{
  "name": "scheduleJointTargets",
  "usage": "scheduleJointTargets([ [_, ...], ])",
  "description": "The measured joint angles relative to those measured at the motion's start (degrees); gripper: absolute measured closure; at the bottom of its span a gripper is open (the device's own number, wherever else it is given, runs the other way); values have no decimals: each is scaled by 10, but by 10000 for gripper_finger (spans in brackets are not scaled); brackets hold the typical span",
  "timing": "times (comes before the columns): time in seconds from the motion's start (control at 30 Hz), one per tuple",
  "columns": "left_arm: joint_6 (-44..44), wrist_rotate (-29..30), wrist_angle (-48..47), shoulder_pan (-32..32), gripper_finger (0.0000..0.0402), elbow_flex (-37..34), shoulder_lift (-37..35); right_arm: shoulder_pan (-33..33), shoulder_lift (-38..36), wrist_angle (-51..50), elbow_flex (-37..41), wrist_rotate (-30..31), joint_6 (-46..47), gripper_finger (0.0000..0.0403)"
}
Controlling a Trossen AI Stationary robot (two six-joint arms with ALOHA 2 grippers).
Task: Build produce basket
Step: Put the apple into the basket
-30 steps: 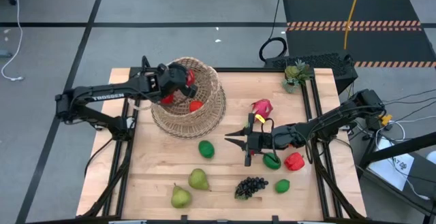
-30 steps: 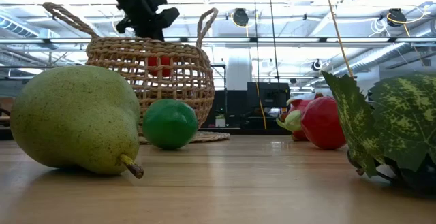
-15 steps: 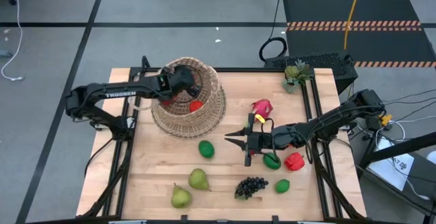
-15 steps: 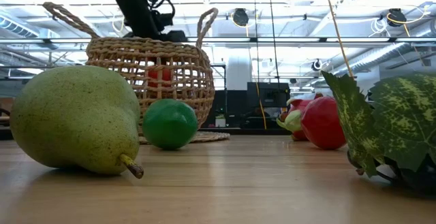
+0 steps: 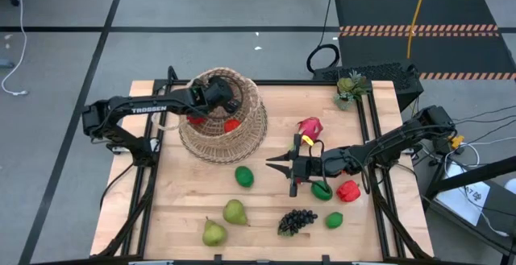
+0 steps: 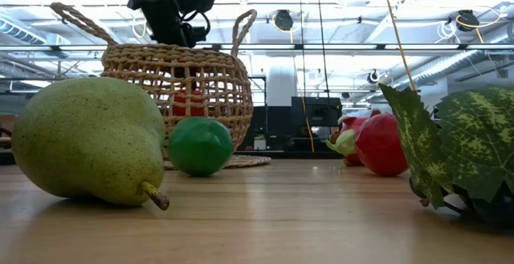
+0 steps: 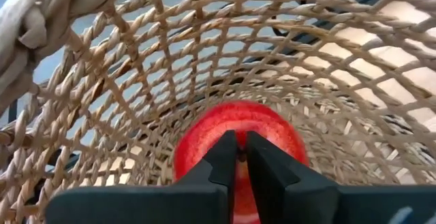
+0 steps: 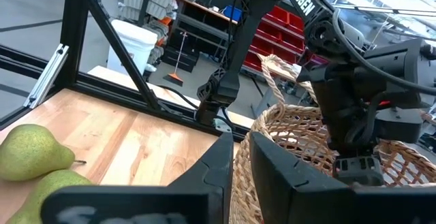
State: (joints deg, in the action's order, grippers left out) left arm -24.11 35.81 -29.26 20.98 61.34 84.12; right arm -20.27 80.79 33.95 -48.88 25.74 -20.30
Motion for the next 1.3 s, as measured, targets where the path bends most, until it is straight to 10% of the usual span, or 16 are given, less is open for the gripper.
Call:
scheduleJointTargets([
  [0.73, 3, -56, -5, -27, 293, 0, -73, 0, 0, -8, 0, 2, 2, 360],
  [0.93, 34, -92, -9, -59, 293, 0, -140, 0, 0, -32, 0, 81, 36, 360],
  [1.3, 78, -101, -18, -142, 293, 0, -246, 3, 0, -184, 0, 102, 234, 359],
])
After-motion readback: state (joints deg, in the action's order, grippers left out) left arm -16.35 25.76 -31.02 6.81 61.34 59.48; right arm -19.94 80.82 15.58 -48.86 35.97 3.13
